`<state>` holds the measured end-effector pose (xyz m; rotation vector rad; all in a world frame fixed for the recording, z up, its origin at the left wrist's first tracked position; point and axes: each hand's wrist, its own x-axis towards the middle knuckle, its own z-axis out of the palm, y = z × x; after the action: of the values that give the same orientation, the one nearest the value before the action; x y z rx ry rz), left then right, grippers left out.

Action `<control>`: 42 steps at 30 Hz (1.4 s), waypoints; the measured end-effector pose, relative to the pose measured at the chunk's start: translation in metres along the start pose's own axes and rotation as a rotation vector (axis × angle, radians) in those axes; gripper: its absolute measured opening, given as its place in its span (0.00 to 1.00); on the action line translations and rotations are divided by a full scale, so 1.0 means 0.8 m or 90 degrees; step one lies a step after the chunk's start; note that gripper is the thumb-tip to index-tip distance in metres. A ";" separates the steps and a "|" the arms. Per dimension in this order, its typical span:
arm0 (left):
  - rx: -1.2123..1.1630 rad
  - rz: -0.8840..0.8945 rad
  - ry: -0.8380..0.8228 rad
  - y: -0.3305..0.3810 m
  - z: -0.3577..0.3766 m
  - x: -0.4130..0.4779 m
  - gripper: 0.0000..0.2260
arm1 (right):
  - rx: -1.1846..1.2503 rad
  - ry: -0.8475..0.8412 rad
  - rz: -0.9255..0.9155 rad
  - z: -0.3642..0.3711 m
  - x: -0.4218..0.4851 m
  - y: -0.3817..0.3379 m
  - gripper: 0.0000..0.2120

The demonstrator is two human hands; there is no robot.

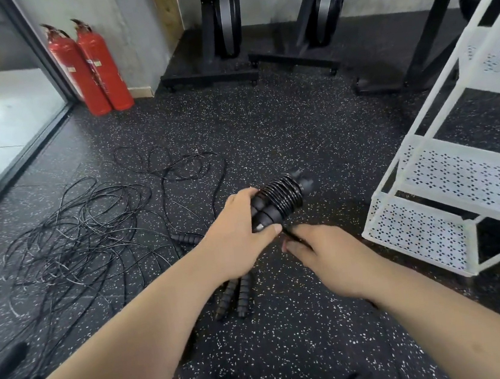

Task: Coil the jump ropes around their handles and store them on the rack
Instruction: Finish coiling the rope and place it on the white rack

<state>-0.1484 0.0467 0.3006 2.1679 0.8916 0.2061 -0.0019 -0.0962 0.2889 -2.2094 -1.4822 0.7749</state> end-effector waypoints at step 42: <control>-0.424 -0.111 0.171 0.067 0.009 -0.022 0.20 | 0.395 0.329 -0.104 -0.071 -0.010 -0.016 0.08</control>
<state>-0.1299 0.0062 0.3358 1.4572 0.9814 0.6221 0.0219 -0.0984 0.3429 -1.6264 -0.9785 0.4689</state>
